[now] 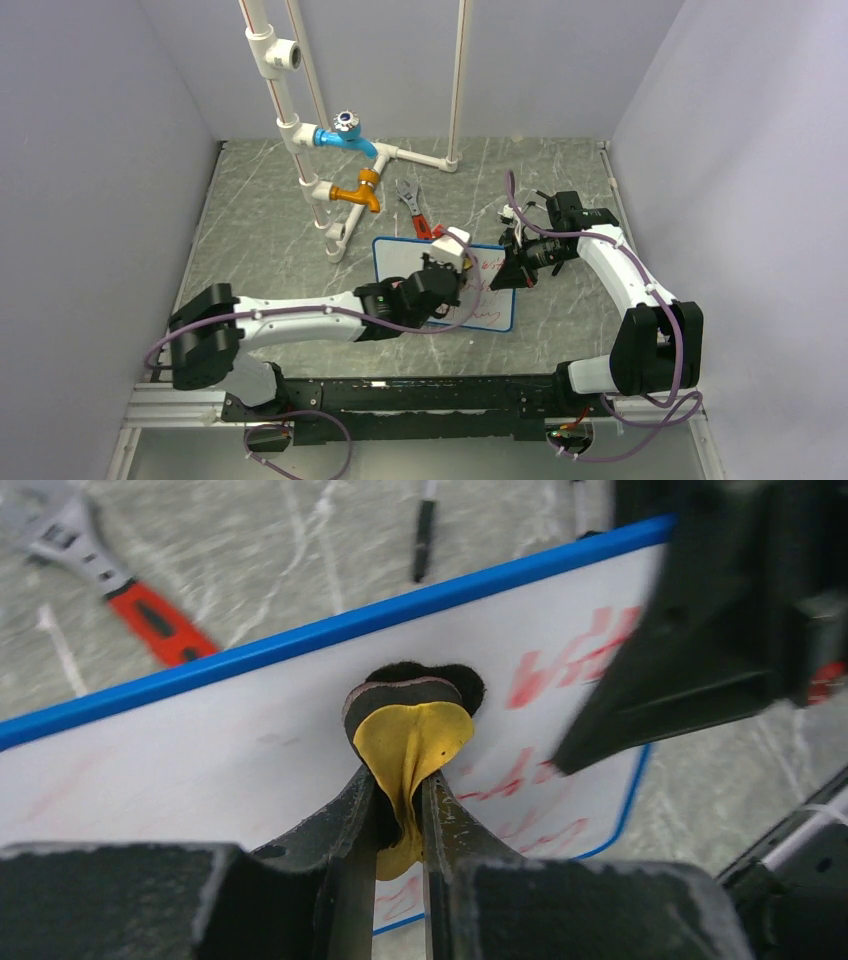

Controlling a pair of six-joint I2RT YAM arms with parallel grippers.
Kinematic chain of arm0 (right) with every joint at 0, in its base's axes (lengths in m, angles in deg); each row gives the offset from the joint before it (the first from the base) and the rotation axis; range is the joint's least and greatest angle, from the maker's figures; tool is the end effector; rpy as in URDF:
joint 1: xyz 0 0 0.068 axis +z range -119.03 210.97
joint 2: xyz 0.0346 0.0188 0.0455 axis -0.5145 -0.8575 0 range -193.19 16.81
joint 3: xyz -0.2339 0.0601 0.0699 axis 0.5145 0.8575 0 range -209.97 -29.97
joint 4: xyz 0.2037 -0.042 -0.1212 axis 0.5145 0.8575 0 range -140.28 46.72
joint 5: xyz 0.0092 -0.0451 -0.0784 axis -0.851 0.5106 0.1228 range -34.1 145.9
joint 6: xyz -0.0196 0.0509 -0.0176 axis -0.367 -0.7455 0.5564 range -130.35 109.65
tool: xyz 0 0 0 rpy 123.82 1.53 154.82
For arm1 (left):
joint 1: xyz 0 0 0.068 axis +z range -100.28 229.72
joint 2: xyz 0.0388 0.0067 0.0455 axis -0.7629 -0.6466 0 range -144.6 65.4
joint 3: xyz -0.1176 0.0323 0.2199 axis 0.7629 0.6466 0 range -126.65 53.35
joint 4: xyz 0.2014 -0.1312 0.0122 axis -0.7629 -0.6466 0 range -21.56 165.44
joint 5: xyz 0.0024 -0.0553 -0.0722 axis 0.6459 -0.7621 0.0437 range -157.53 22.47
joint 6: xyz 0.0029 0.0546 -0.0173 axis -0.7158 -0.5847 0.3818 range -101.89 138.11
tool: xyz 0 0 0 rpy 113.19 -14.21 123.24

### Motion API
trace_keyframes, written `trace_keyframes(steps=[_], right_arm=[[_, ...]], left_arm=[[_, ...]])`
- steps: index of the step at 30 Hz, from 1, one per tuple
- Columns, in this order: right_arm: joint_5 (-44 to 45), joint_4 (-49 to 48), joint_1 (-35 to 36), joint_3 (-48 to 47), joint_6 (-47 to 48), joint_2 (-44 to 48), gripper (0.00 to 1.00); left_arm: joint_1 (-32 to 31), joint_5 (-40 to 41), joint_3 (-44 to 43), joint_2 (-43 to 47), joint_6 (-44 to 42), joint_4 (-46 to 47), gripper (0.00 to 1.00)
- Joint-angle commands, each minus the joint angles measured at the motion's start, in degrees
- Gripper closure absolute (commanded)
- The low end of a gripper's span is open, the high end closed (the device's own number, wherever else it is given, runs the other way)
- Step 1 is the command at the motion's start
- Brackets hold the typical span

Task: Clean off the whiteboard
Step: Erase the center of the board with the whiteboard.

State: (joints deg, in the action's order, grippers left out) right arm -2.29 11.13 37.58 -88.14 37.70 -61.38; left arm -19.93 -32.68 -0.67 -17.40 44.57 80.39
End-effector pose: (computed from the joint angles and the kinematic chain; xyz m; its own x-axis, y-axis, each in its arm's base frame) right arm 0.2091 0.0589 0.2360 -0.5179 -0.4548 -0.7245 -0.8552 0.2556 0.4509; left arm 0.1302 -0.2844 0.2555 -0.3876 -0.0063 -0.9218 0.4634 0.8631 -0.2007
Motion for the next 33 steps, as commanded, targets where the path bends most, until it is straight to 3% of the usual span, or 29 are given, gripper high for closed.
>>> trace_keyframes(steps=[1,5,12,22,29,33], right_arm=[[0.76,2.55,1.36,0.03,3.82,0.47,1.0],[0.71,2.59,1.36,0.13,3.96,0.65,1.0],[0.6,2.83,1.36,0.09,4.15,0.78,1.0],[0.68,2.7,1.39,0.08,4.0,0.59,1.0],[0.69,2.58,1.36,-0.01,3.89,0.28,1.0],[0.77,2.63,1.32,-0.1,3.9,0.01,1.0]], left_arm=[[-1.86,-3.01,-7.42,-5.98,-3.02,4.57,1.0],[-1.33,0.96,-5.49,-5.03,-2.47,2.74,1.0],[5.78,3.56,6.87,6.15,1.89,0.59,1.0],[16.95,0.54,18.83,16.81,1.63,0.81,1.0],[17.34,-6.98,19.03,18.14,-1.11,4.36,1.0],[11.99,-9.0,16.2,14.76,-2.76,8.15,1.0]])
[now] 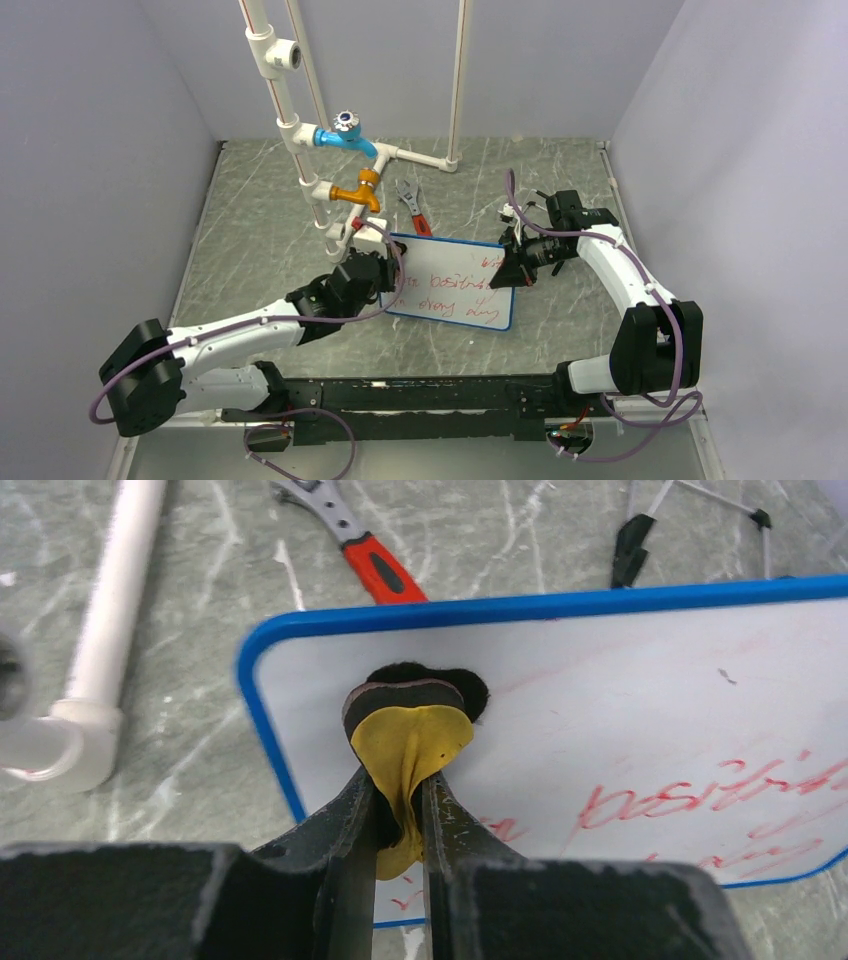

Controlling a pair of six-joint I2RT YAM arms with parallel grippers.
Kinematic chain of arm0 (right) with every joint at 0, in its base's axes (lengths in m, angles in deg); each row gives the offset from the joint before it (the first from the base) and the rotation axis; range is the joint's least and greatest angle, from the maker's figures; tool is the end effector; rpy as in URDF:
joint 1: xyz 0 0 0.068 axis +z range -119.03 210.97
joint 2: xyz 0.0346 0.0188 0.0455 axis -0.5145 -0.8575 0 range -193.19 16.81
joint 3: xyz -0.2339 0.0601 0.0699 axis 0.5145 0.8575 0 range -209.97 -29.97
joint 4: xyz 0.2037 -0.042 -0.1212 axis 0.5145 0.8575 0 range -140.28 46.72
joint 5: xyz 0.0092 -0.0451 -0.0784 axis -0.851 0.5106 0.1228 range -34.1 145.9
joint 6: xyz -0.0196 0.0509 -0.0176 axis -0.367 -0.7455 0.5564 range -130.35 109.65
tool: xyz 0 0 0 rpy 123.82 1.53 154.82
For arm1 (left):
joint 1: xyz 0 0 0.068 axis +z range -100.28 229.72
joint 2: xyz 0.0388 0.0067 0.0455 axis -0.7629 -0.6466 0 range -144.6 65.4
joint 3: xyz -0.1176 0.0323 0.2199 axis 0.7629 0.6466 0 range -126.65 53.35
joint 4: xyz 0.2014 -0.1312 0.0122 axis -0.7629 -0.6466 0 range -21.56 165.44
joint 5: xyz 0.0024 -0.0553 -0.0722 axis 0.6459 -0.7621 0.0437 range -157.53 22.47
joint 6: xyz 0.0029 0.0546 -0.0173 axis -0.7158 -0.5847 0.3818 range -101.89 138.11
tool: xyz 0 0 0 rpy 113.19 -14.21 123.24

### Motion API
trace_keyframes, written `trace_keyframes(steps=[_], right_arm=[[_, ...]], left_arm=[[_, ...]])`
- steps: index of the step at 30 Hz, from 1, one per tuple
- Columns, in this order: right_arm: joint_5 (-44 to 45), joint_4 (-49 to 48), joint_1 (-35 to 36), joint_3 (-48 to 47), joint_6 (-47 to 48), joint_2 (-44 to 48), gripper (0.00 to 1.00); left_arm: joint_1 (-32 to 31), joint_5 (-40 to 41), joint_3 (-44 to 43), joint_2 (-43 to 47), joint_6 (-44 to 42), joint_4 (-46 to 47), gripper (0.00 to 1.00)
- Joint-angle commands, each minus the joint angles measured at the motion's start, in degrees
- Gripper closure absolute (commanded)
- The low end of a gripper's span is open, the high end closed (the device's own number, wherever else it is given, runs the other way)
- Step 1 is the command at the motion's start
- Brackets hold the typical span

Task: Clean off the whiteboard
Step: Erase the center of the board with the whiteboard.

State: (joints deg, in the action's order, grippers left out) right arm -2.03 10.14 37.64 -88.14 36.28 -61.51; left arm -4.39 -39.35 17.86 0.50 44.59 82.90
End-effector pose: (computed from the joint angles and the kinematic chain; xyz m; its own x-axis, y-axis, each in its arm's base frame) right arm 0.2110 0.0592 0.2357 -0.5277 -0.4504 -0.7202 -0.8493 0.2677 0.4549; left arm 0.1578 -0.1854 0.2344 -0.4000 -0.1175 -0.9089 0.3116 0.9153 -0.2554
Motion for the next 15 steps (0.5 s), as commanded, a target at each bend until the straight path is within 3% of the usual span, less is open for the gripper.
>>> trace_keyframes(steps=[1,9,15], right_arm=[[0.56,3.58,1.3,-0.1,5.31,0.04,1.0],[0.71,3.4,1.28,-0.01,5.21,0.07,1.0],[0.8,3.35,1.28,0.16,5.22,0.66,1.0]], left_arm=[[-6.07,-1.86,-3.83,-4.51,-3.05,5.68,1.0],[-13.33,-4.55,-17.48,-17.63,-3.93,8.63,1.0],[-12.4,-0.07,-16.29,-18.66,-2.76,6.99,1.0]])
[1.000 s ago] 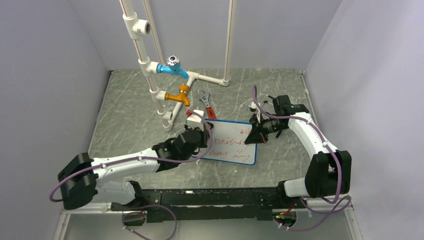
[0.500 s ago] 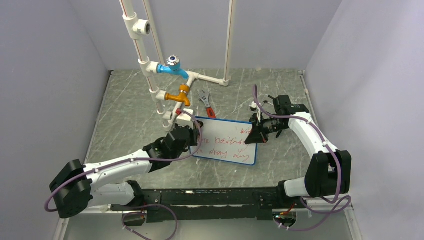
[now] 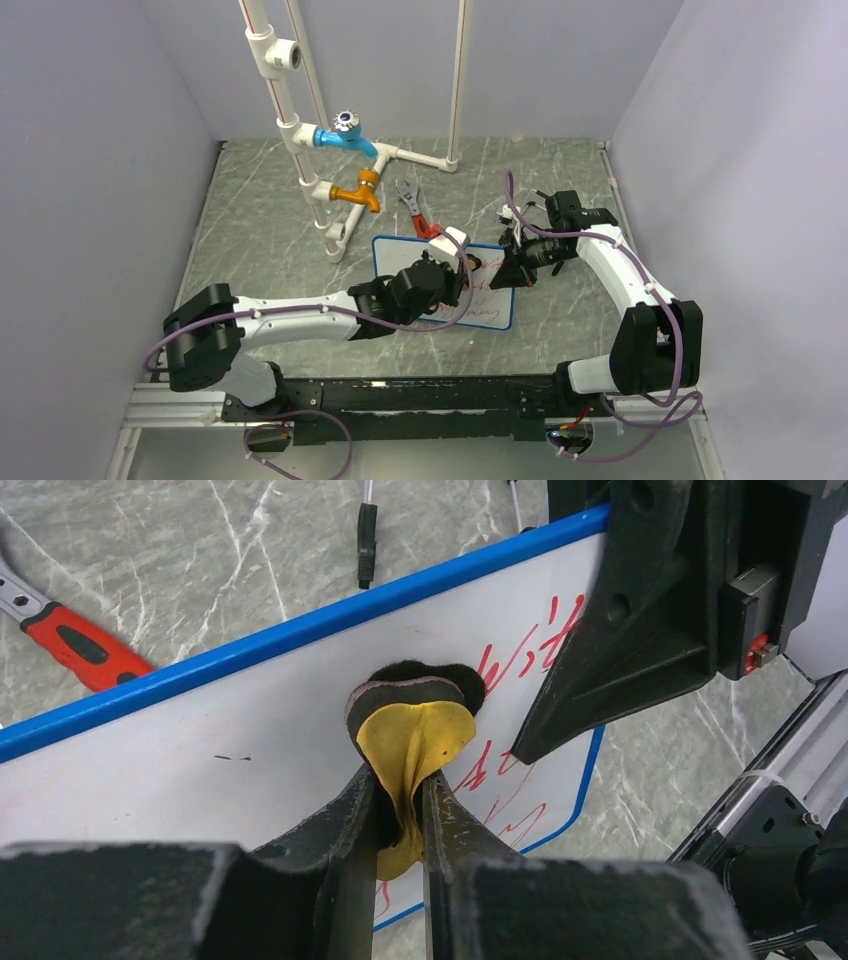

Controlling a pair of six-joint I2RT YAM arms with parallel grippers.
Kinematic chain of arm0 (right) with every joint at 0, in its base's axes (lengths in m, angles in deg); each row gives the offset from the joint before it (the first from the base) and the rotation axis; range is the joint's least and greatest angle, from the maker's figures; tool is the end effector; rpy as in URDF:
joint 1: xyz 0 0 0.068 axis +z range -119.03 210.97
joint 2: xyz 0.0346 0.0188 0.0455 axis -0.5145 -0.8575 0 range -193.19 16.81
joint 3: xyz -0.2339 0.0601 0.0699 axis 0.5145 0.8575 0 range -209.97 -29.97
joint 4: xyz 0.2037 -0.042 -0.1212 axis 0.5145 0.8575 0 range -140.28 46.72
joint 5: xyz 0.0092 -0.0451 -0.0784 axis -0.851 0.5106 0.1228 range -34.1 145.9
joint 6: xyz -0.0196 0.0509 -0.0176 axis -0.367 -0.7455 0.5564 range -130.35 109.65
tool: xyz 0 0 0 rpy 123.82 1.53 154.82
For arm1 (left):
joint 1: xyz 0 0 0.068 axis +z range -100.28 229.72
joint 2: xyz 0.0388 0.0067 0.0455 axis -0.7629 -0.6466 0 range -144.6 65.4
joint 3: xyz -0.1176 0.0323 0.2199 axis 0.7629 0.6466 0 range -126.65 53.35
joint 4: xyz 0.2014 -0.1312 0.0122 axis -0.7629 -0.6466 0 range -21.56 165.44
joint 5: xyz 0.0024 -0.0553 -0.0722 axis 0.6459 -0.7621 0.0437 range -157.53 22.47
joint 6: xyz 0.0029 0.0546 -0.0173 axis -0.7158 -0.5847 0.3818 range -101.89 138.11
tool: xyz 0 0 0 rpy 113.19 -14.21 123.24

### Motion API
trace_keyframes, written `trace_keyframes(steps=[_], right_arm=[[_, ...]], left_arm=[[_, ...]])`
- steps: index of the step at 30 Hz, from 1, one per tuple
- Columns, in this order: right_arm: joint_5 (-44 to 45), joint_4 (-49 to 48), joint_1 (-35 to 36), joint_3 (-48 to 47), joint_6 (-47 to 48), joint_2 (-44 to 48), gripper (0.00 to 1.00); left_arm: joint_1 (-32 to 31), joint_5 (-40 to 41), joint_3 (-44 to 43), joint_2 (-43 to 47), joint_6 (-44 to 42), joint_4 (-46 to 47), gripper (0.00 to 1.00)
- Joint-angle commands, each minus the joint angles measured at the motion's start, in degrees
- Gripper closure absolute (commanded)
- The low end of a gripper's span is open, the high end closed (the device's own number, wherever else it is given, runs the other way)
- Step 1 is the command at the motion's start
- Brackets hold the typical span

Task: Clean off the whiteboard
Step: Erase the center of the board with the whiteboard.

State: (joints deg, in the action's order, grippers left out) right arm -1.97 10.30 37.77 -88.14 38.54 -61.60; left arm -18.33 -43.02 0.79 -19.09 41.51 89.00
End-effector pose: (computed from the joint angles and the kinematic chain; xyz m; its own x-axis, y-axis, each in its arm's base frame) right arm 0.2108 0.0597 0.2353 -0.4960 -0.4628 -0.7347 -0.8682 0.2486 0.4295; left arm 0.1363 -0.2931 0.2524 -0.3848 -0.0118 -0.9229 0.5926 0.7635 -0.2568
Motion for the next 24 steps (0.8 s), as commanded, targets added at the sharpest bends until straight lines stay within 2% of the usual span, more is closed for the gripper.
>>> trace_keyframes(steps=[1,7,12,18,22,24], right_arm=[[0.74,3.15,1.17,0.16,2.97,0.74,1.0],[0.29,3.51,1.19,0.08,3.32,0.84,1.0],[0.29,3.57,1.18,0.02,3.19,0.65,1.0],[0.52,3.33,1.19,0.0,2.91,0.37,1.0],[0.73,3.14,1.16,-0.01,2.73,0.14,1.0],[0.74,3.15,1.19,-0.05,2.72,-0.06,1.0]], left_arm=[[3.06,4.45,2.6,2.65,0.84,0.24,1.0],[12.82,7.26,17.92,19.28,4.19,-2.91,1.0],[16.83,6.98,23.76,29.12,2.86,-4.73,1.0],[16.3,-0.6,21.21,26.0,1.71,-0.84,1.0],[11.34,-2.59,17.96,20.86,-0.63,3.04,1.0],[9.39,-6.76,15.83,17.82,-2.03,5.88,1.0]])
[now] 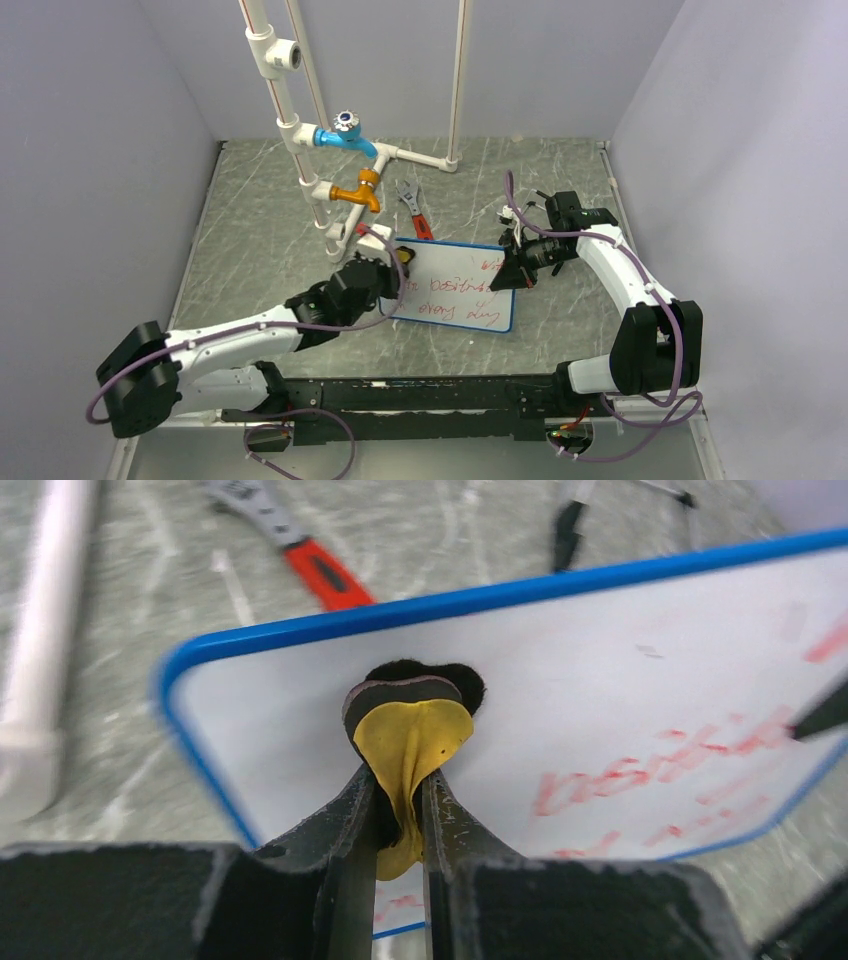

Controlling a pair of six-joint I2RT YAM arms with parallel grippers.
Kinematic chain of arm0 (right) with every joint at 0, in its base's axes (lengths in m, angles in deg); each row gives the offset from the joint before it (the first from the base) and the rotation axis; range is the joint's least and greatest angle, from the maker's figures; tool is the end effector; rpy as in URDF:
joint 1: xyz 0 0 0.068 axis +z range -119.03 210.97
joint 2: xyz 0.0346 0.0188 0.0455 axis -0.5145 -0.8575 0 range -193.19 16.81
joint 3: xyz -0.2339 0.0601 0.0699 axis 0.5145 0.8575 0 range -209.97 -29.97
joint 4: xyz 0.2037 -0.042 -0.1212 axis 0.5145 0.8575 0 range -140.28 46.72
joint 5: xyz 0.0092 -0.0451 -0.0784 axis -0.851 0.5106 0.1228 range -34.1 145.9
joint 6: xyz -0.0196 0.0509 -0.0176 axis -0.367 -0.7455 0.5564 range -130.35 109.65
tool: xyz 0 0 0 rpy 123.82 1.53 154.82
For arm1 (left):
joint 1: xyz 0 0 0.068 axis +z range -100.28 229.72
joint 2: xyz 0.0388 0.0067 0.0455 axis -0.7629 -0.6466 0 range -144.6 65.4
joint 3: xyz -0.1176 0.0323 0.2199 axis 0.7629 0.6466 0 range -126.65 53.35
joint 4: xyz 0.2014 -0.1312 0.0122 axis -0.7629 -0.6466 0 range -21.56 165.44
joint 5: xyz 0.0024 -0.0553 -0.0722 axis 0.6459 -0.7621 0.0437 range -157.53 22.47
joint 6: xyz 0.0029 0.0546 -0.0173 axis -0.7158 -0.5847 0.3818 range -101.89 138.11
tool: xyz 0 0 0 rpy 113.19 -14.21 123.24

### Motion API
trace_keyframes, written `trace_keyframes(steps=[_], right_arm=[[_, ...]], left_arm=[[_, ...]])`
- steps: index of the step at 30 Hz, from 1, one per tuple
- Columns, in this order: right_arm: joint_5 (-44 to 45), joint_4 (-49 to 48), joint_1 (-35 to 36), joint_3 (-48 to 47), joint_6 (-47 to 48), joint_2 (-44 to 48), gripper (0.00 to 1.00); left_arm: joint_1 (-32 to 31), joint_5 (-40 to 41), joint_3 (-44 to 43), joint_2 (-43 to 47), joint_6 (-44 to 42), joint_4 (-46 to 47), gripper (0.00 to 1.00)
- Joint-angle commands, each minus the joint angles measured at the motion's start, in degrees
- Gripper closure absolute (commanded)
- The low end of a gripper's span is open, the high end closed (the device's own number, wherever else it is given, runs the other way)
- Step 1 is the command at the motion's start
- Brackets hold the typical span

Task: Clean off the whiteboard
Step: Erase the center of the board with the whiteboard.

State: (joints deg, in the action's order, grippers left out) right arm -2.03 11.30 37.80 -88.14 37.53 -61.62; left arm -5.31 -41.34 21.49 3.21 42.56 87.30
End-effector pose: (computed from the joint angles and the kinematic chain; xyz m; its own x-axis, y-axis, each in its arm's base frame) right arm 0.2091 0.0596 0.2350 -0.5237 -0.4595 -0.7174 -0.8515 0.2566 0.4573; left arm 0.1491 -0.1819 0.2318 -0.3703 -0.1184 -0.9213 0.3757 0.8880 -0.2652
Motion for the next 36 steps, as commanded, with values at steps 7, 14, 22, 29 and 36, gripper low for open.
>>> trace_keyframes(steps=[7,14,22,29,36], right_arm=[[1.11,1.82,1.06,0.06,3.47,0.03,1.0],[1.24,1.49,1.08,0.16,3.1,0.25,1.0],[1.24,1.35,1.06,0.16,3.1,0.08,1.0],[1.15,1.43,1.09,0.23,3.1,0.23,1.0],[0.98,1.69,1.07,0.16,3.35,0.27,1.0]], left_arm=[[-6.29,-17.38,-8.86,-14.22,-2.57,14.88,1.0],[-8.18,-16.33,-8.8,-14.48,-3.06,10.58,1.0],[-8.74,-10.92,-4.46,-8.75,-4.24,7.37,1.0],[-4.98,4.82,-9.34,-8.62,-0.32,-2.57,1.0],[-3.27,-5.18,-10.89,-9.68,-3.4,2.89,1.0]])
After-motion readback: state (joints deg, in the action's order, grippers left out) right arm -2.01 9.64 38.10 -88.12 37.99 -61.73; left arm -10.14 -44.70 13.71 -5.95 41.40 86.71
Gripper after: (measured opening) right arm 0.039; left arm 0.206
